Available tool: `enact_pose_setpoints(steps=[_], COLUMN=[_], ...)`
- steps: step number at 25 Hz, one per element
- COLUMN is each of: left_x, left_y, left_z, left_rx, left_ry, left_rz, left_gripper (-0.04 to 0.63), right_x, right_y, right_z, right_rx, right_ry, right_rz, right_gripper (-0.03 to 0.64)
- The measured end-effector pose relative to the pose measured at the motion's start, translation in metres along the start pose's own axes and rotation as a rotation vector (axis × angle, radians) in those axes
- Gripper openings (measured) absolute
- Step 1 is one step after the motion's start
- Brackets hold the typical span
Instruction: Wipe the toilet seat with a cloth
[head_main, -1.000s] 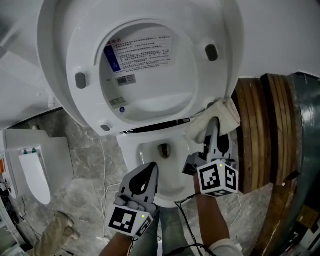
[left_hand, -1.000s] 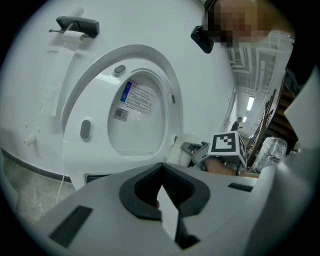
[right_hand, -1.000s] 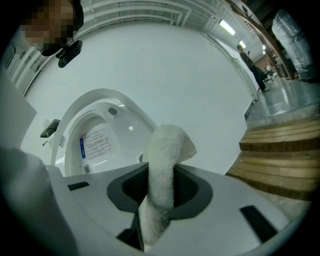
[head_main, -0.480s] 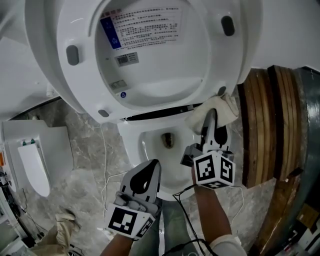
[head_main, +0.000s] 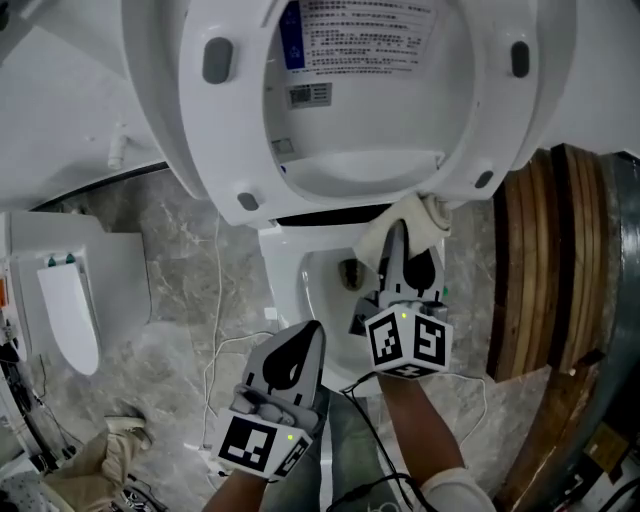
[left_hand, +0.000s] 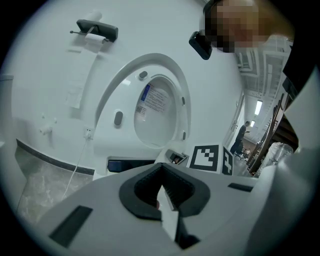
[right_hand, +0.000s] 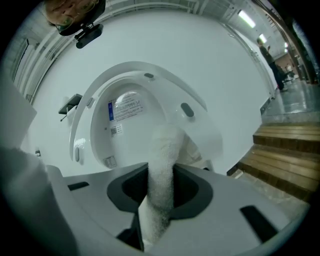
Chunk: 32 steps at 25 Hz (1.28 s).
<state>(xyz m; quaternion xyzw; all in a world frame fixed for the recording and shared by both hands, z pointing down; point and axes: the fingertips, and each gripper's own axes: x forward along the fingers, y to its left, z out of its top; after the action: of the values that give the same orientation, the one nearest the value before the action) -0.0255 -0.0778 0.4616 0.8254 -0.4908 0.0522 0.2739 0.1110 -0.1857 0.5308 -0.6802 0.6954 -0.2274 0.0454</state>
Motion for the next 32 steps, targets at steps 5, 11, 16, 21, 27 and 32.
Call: enact_pose_setpoints(steps=[5,11,16,21,27,32], left_x=[-0.022,-0.048,-0.067,-0.080,-0.094,-0.106], left_y=[0.023,0.052,0.071,0.086,0.092,0.093], left_z=[0.005,0.008,0.012,0.022,0.053,0.084], left_rx=[-0.017,-0.045,-0.064,-0.067,-0.053,-0.037], left_ry=[-0.029,-0.060,-0.084,-0.106,-0.150,-0.189], left_rz=[0.039,0.096,0.135,0.154,0.154,0.152], left_gripper=[0.002,0.002,0.002,0.002,0.002,0.002], right_x=[-0.002,-0.002,0.000,0.002,0.002,0.002], right_y=[0.035,0.086,0.120,0.140,0.167,0.191], right_z=[-0.017,-0.036,-0.045,-0.042,-0.022,0.007], right_rx=[-0.020,-0.042,-0.019,0.061,0.137,0.124], right_ry=[0.045,0.082,0.096,0.098,0.085,0.073], right_rz=[0.032,0.098,0.120,0.090,0.076,0.083], right_gripper=[0.100,0.100,0.100,0.100,0.100,0.100])
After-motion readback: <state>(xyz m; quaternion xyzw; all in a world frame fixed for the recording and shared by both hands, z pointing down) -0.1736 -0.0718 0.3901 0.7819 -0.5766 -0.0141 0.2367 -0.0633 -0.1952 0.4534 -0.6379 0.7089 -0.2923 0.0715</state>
